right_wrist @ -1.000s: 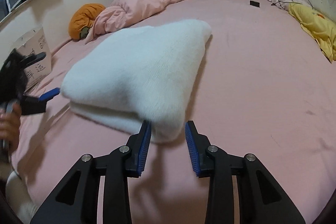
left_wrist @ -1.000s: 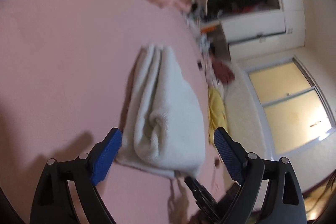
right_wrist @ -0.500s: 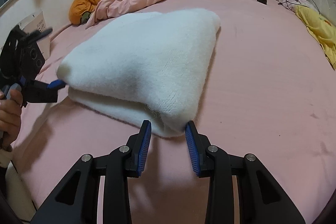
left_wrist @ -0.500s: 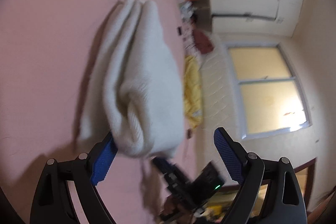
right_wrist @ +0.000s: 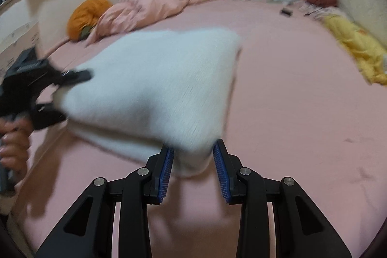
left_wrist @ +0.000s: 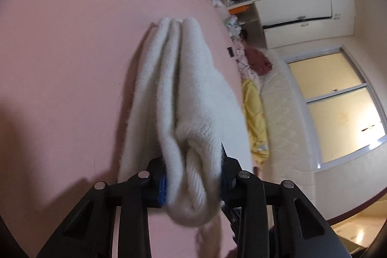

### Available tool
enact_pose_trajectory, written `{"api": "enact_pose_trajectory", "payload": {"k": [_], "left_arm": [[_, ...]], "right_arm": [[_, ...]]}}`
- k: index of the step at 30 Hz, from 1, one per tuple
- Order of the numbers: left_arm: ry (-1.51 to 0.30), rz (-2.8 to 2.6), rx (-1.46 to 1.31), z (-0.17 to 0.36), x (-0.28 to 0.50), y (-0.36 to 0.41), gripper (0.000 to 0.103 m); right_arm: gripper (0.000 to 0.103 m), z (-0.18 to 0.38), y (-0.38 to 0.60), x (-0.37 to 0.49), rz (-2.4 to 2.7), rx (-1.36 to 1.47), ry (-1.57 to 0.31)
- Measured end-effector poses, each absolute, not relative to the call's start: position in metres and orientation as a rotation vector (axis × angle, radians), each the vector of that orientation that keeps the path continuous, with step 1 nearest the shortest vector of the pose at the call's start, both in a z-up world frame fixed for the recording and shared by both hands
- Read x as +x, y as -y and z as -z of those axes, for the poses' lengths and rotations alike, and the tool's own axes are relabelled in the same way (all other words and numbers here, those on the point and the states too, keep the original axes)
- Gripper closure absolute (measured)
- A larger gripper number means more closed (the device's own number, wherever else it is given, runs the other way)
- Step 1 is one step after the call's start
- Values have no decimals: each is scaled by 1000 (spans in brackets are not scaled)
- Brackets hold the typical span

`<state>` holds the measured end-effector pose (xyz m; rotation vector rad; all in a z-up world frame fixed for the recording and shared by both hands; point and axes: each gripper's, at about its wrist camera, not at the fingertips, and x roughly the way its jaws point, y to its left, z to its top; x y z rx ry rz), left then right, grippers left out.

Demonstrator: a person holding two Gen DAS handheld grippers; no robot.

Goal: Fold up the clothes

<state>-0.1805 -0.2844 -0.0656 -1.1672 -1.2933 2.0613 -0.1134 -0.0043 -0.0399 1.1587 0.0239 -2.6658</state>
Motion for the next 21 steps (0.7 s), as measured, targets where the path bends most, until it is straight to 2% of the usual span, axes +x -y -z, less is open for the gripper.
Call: {"api": "enact_pose_trajectory", "payload": {"k": [2,4,6,9,12,16,19,21], "left_arm": [[1237,-2085,-1173,62,-183,280,74],[1280,-2046,-1150,61,-183,281,75],[1342,-1984,-1100,61,-183,284,75],[1332,-1984,-1161,71,-192,280,76],[1518,-1852,-1137,96,-188,294,79],[1449,-1906,-1165,89,-189,289,79],[1403,-1949,-1167,84,-192,285,79],[1392,-1956,-1184,83,-195,285,79]], "right_arm": [[68,44,12,-117,2662,1177,-61],[66,52,21,-123,2668,1204,-152],[66,50,20,-124,2670,1183,-119],[79,50,18,-122,2680,1165,-131],[82,43,13,-117,2704,1121,-117],[82,57,11,-113,2725,1142,-125],[82,46,11,-105,2757,1047,-110],[81,57,13,-111,2713,1128,-117]]}}
